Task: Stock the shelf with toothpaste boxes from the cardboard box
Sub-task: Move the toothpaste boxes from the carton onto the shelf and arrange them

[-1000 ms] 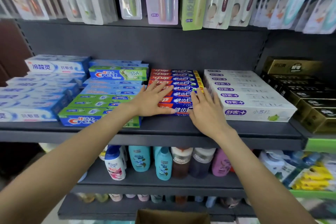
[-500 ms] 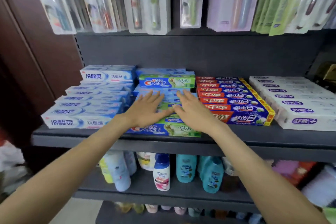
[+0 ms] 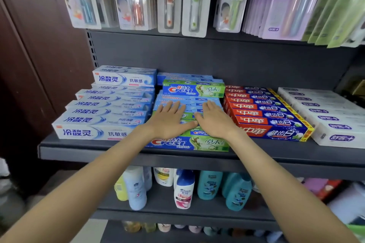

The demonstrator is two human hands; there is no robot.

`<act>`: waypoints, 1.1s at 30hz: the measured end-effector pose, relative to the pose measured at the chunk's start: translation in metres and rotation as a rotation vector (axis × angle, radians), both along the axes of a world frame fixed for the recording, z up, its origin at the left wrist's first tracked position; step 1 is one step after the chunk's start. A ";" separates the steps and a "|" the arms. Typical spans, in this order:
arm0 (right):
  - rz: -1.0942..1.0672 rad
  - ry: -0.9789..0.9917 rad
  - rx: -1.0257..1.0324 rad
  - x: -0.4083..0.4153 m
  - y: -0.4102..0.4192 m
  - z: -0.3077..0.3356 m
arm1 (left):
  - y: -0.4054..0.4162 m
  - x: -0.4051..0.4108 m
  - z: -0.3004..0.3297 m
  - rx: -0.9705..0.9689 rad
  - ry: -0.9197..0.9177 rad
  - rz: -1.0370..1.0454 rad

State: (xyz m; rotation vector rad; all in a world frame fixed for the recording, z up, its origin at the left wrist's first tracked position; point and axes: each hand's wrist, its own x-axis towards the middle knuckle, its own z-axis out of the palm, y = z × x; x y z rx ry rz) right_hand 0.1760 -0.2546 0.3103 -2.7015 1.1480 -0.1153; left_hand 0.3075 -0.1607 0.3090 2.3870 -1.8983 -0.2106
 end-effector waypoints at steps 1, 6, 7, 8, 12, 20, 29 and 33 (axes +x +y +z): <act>0.001 -0.016 -0.006 0.000 0.000 0.000 | 0.000 0.000 0.000 -0.006 0.006 -0.002; 0.001 -0.228 -0.115 -0.011 -0.006 0.010 | 0.001 0.012 0.017 -0.346 0.198 0.026; -0.003 -0.289 -0.175 -0.014 -0.012 0.017 | 0.001 0.021 0.026 -0.459 0.189 0.039; -0.009 -0.331 -0.215 -0.016 -0.020 0.025 | -0.002 0.031 0.036 -0.543 0.145 0.049; -0.069 -0.244 -0.142 -0.007 -0.057 0.050 | -0.026 0.072 0.057 -0.496 -0.100 0.038; -0.160 -0.043 -0.003 0.032 -0.106 0.045 | -0.084 0.118 0.042 -0.080 -0.383 0.018; -0.106 -0.078 -0.016 0.049 -0.105 0.038 | -0.093 0.130 0.033 -0.096 -0.349 -0.056; -0.093 -0.106 -0.031 0.045 -0.102 0.042 | -0.095 0.130 0.033 -0.107 -0.344 -0.076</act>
